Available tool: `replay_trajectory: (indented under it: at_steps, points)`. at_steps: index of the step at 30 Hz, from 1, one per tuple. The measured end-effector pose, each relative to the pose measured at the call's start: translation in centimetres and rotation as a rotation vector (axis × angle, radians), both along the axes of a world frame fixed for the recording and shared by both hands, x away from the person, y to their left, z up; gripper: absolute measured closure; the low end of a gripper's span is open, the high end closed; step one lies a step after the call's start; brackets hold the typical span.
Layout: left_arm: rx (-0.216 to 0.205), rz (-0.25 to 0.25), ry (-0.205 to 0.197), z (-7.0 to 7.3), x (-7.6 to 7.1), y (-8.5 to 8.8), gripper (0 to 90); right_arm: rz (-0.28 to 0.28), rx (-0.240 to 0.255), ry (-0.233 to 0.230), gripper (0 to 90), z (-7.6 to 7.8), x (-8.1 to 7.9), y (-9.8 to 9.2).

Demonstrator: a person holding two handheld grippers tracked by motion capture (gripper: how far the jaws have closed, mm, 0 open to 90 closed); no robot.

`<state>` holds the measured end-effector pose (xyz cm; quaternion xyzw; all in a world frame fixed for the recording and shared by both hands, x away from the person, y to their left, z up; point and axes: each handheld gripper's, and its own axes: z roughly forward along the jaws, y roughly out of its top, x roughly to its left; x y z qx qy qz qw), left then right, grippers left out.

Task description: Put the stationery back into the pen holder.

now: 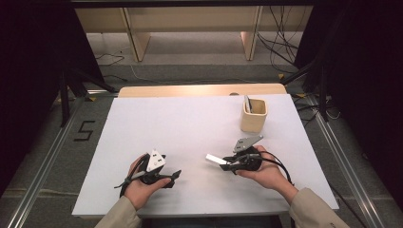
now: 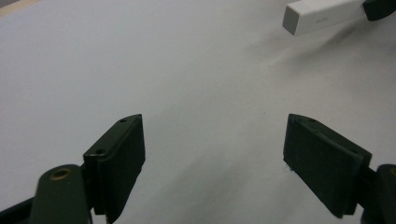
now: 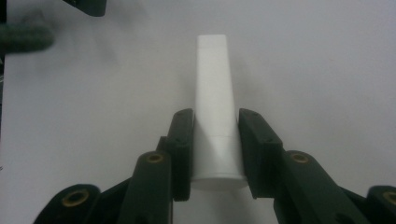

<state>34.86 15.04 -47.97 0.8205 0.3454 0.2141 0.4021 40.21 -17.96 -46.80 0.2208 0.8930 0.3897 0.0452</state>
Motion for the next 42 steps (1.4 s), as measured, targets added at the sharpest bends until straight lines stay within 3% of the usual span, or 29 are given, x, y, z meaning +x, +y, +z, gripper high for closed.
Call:
replay_trajectory:
  at_steps: [9,23,31,38,42]
  points:
    - [0.009,-0.059,-0.013,0.0,-0.2,-0.6,21.6,0.068,-0.016,0.017,67.5,0.1,-0.5,0.1]
    - [0.018,-0.246,0.005,-0.2,-0.5,-2.4,27.5,0.139,-0.03,0.034,67.5,-0.1,-1.2,0.8]
    - [0.024,-0.319,0.005,0.1,-0.3,-3.4,30.6,0.175,-0.038,0.041,67.5,-0.1,-1.6,1.4]
    - [0.045,-0.42,0.029,0.0,0.0,-4.4,31.5,0.208,-0.046,0.048,67.5,-0.3,-2.0,1.9]
    - [0.049,-0.451,0.037,-0.1,0.1,-4.9,32.5,0.232,-0.056,0.043,67.5,-0.4,-2.1,2.1]
